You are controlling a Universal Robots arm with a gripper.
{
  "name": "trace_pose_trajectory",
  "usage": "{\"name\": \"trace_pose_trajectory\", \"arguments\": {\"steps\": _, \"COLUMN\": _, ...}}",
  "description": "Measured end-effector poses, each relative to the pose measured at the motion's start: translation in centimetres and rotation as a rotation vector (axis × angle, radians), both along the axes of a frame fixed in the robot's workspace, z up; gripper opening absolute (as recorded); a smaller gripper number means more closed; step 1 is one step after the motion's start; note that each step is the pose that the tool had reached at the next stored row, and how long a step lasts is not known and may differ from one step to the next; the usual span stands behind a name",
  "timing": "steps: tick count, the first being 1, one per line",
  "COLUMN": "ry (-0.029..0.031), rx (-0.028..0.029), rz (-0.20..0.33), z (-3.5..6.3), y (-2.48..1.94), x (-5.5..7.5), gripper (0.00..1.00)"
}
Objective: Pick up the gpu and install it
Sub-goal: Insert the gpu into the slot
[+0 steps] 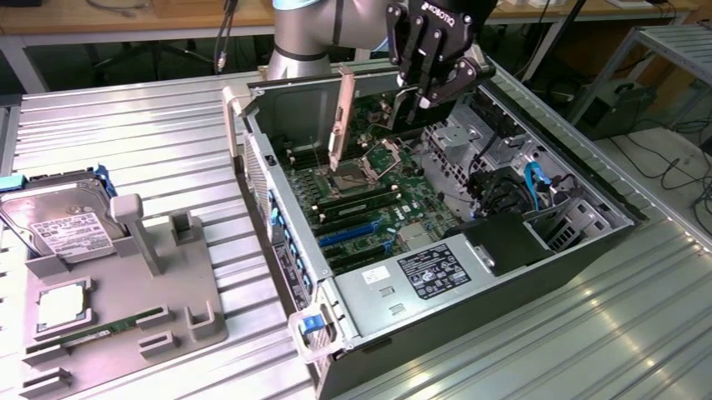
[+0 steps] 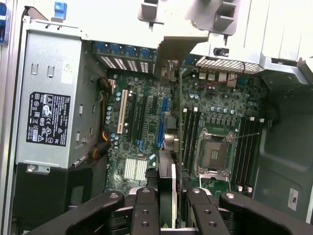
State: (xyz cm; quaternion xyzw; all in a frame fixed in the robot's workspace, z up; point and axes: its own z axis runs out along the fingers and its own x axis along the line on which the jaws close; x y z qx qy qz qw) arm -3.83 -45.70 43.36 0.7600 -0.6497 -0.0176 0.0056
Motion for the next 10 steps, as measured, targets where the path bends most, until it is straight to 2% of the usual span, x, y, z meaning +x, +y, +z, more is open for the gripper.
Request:
{"name": "trace_pose_trajectory", "arguments": {"steps": 5, "ry": -0.0002, "rx": -0.0001, "rz": 0.054, "z": -0.02, "y": -0.1, "x": -0.01, "gripper": 0.27}}
{"name": "trace_pose_trajectory", "arguments": {"steps": 10, "ry": -0.0038, "rx": -0.0002, "rz": 0.09, "z": -0.21, "y": -0.11, "x": -0.01, "gripper": 0.27}}
